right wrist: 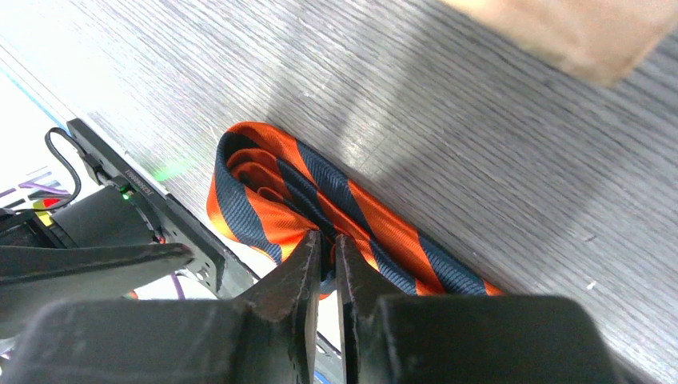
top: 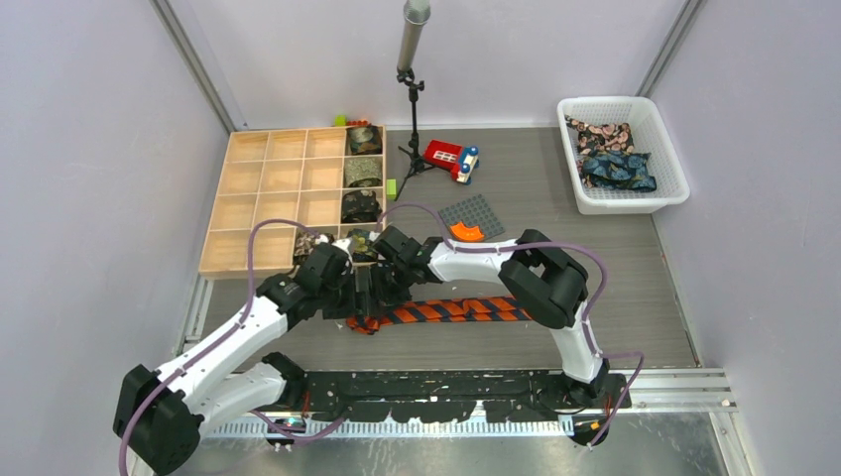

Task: Roll the ties
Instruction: Roll the tie at the center of the board.

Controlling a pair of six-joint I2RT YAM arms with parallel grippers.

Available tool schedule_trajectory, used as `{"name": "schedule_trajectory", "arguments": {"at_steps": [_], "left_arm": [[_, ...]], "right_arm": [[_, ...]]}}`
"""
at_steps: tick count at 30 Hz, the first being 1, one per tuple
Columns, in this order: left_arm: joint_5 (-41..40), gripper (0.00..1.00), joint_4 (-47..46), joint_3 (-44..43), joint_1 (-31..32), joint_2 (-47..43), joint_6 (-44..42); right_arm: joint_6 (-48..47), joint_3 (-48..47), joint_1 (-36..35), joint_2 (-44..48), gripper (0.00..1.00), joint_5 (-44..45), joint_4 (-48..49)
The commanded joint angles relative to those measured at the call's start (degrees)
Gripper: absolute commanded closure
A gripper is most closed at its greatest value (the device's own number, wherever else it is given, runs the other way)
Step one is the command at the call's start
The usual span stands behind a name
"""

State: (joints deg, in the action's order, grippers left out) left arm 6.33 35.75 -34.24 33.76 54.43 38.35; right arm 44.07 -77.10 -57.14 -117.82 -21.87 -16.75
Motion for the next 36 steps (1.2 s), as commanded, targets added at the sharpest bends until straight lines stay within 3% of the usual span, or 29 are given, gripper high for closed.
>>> {"name": "schedule_trajectory", "arguments": {"at_steps": [1, 6, 16, 21, 29, 36], "left_arm": [[-10.45, 0.37, 5.3, -3.74, -0.53, -0.88, 1.64], [-9.09, 0.51, 3.82, -1.71, -1.0, -1.16, 2.76], [-9.27, 0.54, 5.24, 1.02, -1.08, -6.66, 7.96], [-10.22, 0.59, 8.59, 2.1, -1.08, -10.25, 11.75], [-2.89, 0.78, 6.65, 6.79, -0.98, -12.81, 15.35], [1.79, 0.82, 2.15, 11.33, -0.91, -13.21, 16.3]], "right_arm": [[-1.63, -1.71, -1.75, -1.27, 0.83, 0.5, -2.69], [-3.24, -5.09, -1.72, -1.39, 0.83, 0.51, -5.63], [-6.41, -12.98, -0.77, -1.95, 0.82, 1.52, -12.67], [-6.61, -13.05, -0.7, -2.17, 0.75, 1.72, -13.99], [-6.36, -13.17, -0.76, -2.26, 0.68, 3.44, -13.6], [-6.11, -14.33, -0.59, -2.81, 0.66, 4.31, -13.95]]}}
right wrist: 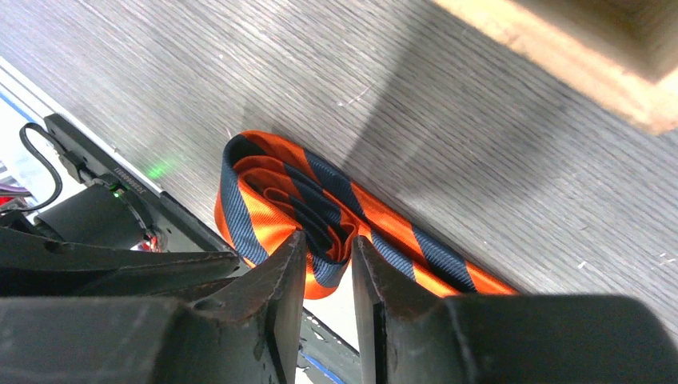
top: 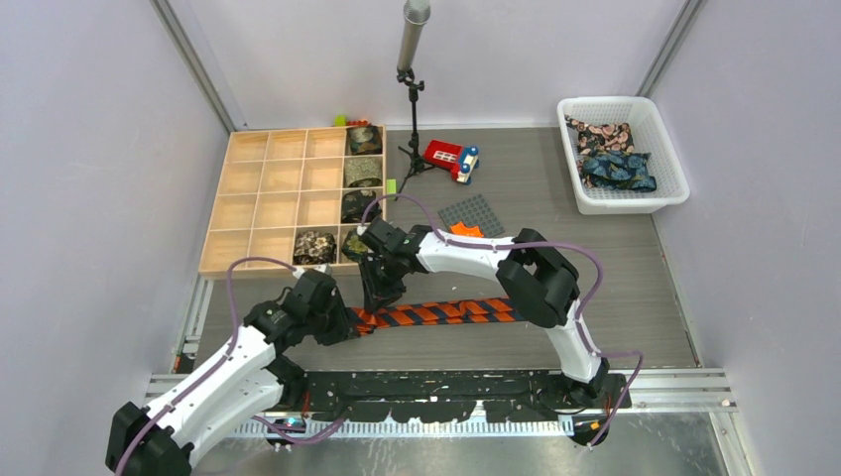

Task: Roll the ties
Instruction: Roll the tie at the center of the board.

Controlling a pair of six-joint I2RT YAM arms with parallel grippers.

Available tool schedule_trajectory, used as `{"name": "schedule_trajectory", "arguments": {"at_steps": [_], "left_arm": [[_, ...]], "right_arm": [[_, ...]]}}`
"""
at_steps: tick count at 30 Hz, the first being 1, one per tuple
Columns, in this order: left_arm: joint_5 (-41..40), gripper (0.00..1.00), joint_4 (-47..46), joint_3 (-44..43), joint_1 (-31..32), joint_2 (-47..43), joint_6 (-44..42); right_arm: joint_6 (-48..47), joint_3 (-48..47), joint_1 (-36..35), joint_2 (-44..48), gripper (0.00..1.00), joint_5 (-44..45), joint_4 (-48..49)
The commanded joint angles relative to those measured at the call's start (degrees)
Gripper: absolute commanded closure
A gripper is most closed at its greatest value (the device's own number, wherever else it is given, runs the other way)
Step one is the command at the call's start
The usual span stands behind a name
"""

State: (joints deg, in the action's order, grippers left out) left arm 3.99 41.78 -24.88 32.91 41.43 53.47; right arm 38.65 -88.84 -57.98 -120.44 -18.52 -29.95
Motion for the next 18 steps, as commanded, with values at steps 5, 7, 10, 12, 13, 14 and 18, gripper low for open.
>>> {"name": "schedule_trajectory", "arguments": {"at_steps": [5, 7, 10, 12, 13, 14, 18], "left_arm": [[5.66, 0.83, -8.47, 4.18, -0.04, 1.28, 2.12], [5.67, 0.83, -10.85, 4.9, -0.04, 2.0, 2.6], [6.09, 0.82, -14.53, 5.78, -0.06, 3.74, 3.99], [5.89, 0.82, -16.23, 6.0, -0.06, 4.98, 4.45], [5.45, 0.82, -16.65, 5.99, 0.01, 5.59, 4.63], [4.93, 0.82, -17.03, 5.91, 0.04, 6.21, 4.77], [3.02, 0.82, -18.77, 6.04, 0.03, 7.37, 5.65]], "right_arm": [[-0.71, -3.05, 0.46, 0.5, 0.64, 1.77, -1.48], [-0.49, -3.18, 0.44, 0.9, 0.62, 2.06, -1.83], [0.01, -2.82, 0.44, 1.56, 0.61, 2.2, -1.86], [0.62, -2.22, 0.42, 2.02, 0.61, 2.61, -1.86], [0.94, -1.83, 0.43, 2.26, 0.61, 2.8, -1.78], [1.44, -1.26, 0.41, 2.53, 0.6, 3.06, -1.45], [3.91, 1.79, 0.46, 3.96, 0.6, 3.36, 0.91]]}}
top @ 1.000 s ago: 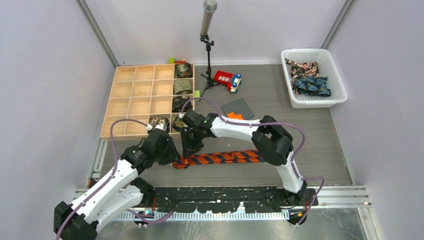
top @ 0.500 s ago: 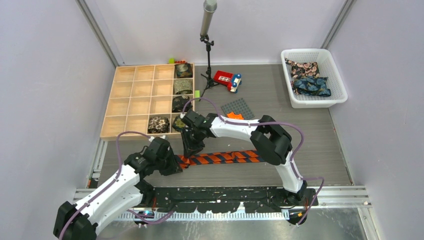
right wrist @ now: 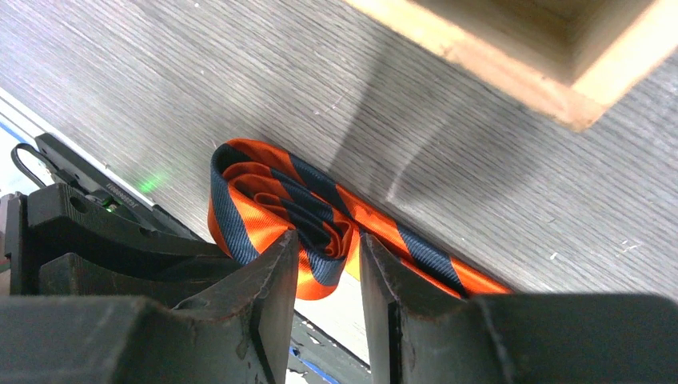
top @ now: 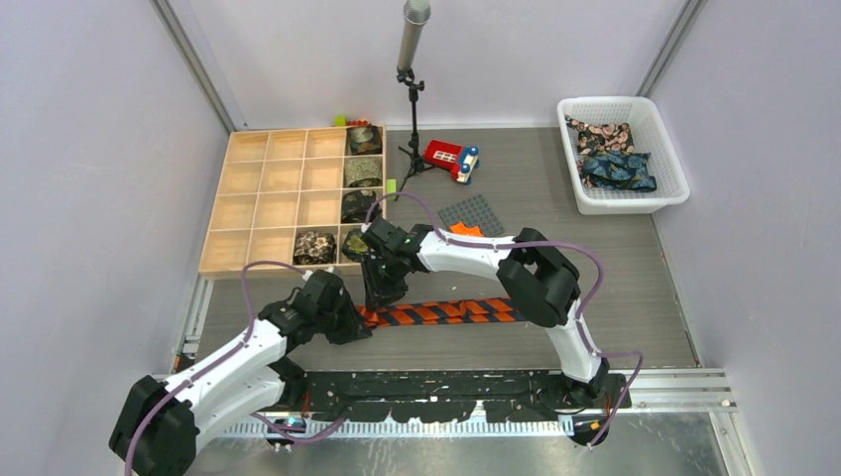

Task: Roll the ties
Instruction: Roll the tie at the center of the board.

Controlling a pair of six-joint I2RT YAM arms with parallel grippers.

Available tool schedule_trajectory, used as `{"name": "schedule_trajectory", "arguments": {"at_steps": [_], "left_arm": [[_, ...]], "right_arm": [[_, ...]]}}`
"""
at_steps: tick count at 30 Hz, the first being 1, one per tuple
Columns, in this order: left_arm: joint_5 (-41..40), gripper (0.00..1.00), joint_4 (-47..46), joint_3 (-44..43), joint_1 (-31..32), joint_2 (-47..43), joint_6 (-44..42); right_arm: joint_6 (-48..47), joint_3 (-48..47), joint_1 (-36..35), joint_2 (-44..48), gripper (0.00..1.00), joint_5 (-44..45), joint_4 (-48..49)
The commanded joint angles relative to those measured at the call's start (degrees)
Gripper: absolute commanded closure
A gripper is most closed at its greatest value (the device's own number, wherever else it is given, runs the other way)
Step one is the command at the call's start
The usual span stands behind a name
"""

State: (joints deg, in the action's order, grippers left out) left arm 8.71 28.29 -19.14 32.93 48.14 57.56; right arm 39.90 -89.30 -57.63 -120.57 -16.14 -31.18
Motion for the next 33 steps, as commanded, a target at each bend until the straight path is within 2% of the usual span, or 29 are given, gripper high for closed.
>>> {"name": "schedule_trajectory", "arguments": {"at_steps": [1, 9, 18, 27, 33], "left_arm": [[-2.2, 0.82, -5.48, 0.25, 0.03, 0.84, 1.73], [-4.66, 0.81, -6.58, 0.39, 0.03, 1.65, 2.11], [-5.21, 0.81, -8.19, 1.02, 0.03, 2.56, 2.03], [-5.68, 0.81, -9.57, 1.52, 0.03, 2.57, 1.81], [-5.73, 0.81, -10.36, 1.78, 0.0, 2.64, 1.68]], "right_arm": [[3.29, 3.0, 0.14, 4.5, 0.6, 0.9, 2.97], [6.83, 6.31, -0.02, 6.28, 0.6, -0.08, 7.09], [8.69, 7.67, -0.11, 10.02, 0.54, -0.25, 8.85], [11.91, 20.78, -0.21, 19.08, 0.53, 2.31, 19.11], [12.08, 22.16, -0.24, 18.95, 0.53, 2.17, 21.52]]}}
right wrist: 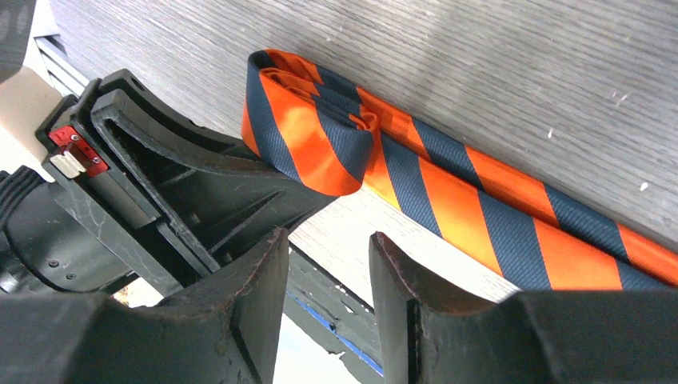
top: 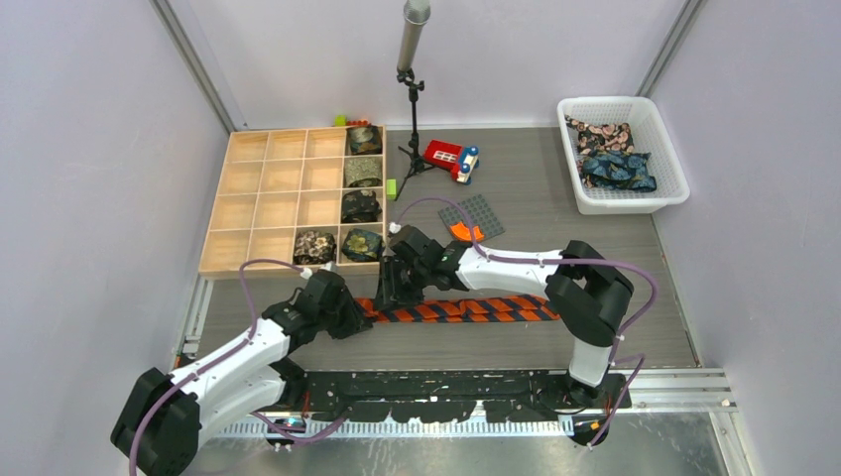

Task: Roll the ties
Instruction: Roll the tie at the center of the board.

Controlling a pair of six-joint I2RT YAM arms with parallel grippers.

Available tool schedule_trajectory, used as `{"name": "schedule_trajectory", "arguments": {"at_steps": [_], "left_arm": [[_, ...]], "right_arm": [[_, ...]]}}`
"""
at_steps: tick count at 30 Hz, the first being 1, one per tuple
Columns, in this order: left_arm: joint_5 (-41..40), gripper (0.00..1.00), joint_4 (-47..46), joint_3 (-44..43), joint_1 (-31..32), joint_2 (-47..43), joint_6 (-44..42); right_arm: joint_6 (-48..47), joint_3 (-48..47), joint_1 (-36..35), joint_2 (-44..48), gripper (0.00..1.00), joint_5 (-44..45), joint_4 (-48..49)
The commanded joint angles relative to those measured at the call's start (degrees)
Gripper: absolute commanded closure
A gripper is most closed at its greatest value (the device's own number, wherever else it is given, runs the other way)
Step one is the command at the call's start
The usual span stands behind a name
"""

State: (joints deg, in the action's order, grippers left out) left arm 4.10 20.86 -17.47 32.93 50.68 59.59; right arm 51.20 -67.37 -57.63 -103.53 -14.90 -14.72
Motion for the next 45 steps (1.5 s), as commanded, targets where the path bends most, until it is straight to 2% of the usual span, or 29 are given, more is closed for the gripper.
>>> {"name": "schedule_trajectory", "arguments": {"at_steps": [1, 24, 33, 38, 41, 43, 45], "left_arm": [[-1.17, 0.81, -2.92, 0.16, 0.03, 0.12, -0.5], [-1.78, 0.81, -1.1, -0.86, -0.01, -1.34, -1.8], [-1.86, 0.78, 5.02, -2.45, 0.03, -5.85, -3.37], [-2.16, 0.77, 12.36, -5.07, 0.03, -9.89, -4.71], [-5.81, 0.68, 17.38, -7.6, -0.03, -12.99, -5.75], [-8.81, 0.54, 20.56, -9.36, -0.1, -14.47, -6.13], [-11.37, 0.47, 22.07, -10.22, -0.05, -14.78, -5.92]], "right_arm": [[0.87, 0.23, -0.25, 1.78, 0.53, 0.88, 5.39], [2.78, -2.45, -0.75, -4.3, 0.56, -0.11, 8.67], [2.79, -2.59, -0.79, -6.83, 0.6, 1.08, 9.64], [2.82, -1.53, -0.77, -7.56, 0.62, 1.26, 10.54], [2.8, -1.11, -0.77, -7.52, 0.63, 1.36, 10.6], [2.75, -1.01, -0.78, -7.58, 0.63, 1.36, 10.51], [2.64, -1.0, -0.82, -7.72, 0.63, 1.27, 10.5]]}}
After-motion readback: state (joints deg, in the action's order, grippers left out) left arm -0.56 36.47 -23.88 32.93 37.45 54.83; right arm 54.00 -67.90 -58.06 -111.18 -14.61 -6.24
